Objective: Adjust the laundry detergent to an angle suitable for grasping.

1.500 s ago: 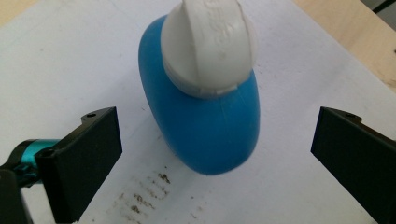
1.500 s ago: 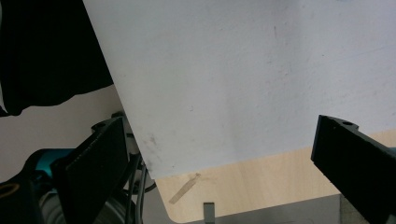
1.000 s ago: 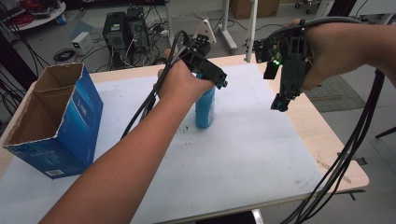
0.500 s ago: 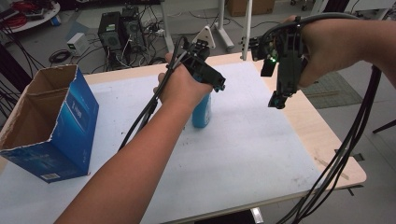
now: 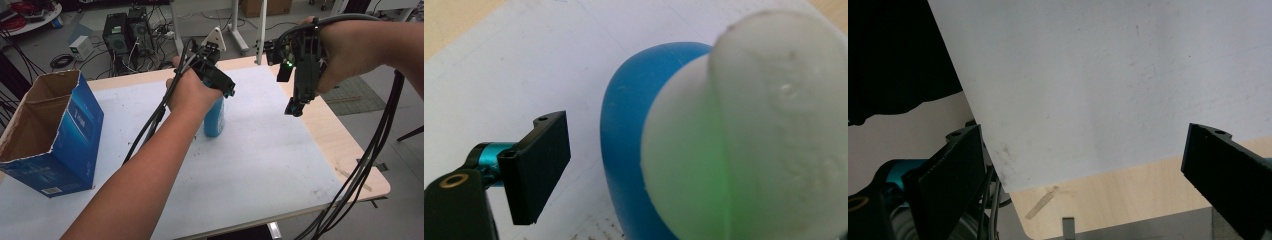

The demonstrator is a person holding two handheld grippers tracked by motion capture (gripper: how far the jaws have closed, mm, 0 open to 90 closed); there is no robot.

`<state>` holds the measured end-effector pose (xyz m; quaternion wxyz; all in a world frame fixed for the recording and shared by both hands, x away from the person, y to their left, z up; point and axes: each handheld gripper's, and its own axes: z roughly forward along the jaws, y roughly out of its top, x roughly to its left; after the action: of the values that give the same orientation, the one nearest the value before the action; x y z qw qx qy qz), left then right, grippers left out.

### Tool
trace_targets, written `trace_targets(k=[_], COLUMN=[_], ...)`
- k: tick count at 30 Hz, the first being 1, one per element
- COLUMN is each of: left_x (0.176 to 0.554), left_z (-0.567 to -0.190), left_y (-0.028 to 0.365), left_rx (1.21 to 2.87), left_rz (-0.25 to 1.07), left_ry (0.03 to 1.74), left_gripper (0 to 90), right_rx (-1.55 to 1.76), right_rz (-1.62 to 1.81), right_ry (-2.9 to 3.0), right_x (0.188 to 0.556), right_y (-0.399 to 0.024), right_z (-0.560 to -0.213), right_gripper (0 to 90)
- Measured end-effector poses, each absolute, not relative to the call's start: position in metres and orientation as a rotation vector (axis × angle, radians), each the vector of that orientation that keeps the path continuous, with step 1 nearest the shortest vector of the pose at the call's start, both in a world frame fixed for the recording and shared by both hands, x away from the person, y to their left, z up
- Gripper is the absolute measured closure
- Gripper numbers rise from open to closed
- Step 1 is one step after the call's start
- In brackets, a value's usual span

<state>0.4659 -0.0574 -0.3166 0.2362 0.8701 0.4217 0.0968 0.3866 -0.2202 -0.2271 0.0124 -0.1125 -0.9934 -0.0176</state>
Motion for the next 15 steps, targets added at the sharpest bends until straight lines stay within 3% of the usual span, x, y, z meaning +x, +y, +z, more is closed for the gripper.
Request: trace_targets(k=[15], left_x=[0.4668], left_z=[-0.3196], left_y=[-0.0595], left_rx=[2.391], left_rz=[0.257], left_ry=[1.149], left_gripper=[17.4], right_rx=[-0.356], right_rz=[-0.047], right_ry=[-3.093], right_x=[0.3896], right_y=[-0.2210], right_z=[-0.2305], right_gripper=[3.2])
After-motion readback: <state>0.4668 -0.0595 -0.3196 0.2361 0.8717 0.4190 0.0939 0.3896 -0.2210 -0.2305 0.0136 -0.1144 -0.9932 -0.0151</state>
